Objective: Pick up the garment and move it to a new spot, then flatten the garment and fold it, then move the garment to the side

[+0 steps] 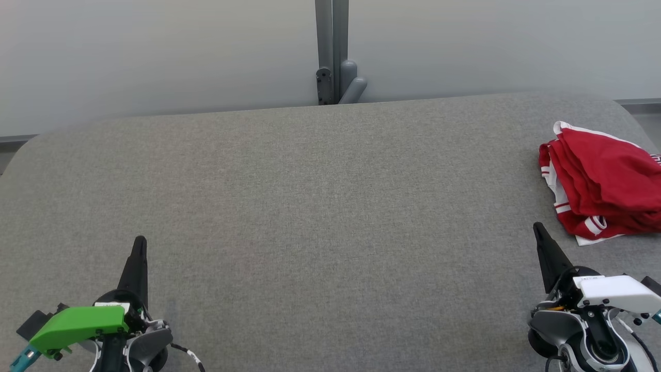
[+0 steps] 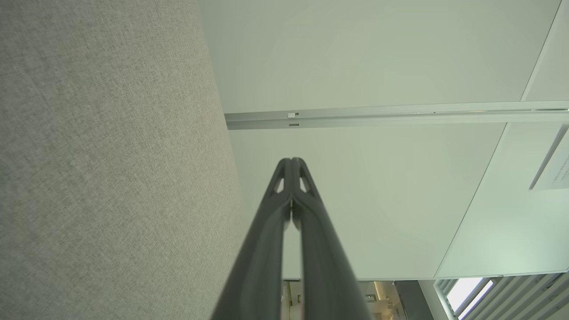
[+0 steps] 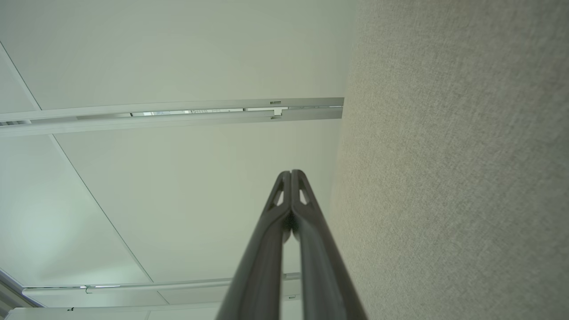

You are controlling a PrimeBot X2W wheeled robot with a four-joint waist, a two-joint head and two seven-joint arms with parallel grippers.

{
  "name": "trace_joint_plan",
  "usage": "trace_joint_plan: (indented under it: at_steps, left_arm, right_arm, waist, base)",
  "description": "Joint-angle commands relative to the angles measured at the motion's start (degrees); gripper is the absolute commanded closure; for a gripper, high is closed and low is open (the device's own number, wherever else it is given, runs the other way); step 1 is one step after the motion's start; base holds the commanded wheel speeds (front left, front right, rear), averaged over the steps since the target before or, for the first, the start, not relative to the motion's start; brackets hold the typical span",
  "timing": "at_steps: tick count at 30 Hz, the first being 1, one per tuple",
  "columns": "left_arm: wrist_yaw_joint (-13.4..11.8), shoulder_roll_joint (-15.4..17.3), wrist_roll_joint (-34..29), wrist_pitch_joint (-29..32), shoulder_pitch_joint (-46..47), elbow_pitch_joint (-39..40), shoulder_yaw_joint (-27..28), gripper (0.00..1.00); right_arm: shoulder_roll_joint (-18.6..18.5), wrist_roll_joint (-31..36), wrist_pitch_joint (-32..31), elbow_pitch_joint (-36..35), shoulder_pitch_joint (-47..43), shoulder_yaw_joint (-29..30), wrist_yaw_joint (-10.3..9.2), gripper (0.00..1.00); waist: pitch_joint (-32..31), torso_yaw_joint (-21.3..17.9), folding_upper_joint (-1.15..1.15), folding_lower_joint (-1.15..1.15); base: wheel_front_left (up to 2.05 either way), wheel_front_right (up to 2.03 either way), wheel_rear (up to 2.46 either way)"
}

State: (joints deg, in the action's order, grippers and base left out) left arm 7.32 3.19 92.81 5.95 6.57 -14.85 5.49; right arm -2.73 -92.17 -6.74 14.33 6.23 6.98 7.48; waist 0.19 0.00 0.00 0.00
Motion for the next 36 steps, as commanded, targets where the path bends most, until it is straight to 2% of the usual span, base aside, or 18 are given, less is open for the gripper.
trace_joint_plan:
  at_steps: [1,36]
  left_arm:
    - [0.3,0.2,0.1,0.0,0.7,0.2,0.2,1.00]
    - [0.3,0.0,-0.2,0.3,0.8,0.2,0.5,1.00]
  right_arm:
    - [-0.3,-0.3,-0.3,0.1,0.7,0.2,0.02,1.00]
    - [-0.3,-0.3,-0.3,0.1,0.7,0.2,0.02,1.00]
  waist:
    - [0.0,0.0,0.00,0.00]
    - [0.0,0.0,0.00,0.00]
  base:
    - [0.00,0.00,0.00]
    - [0.00,0.00,0.00]
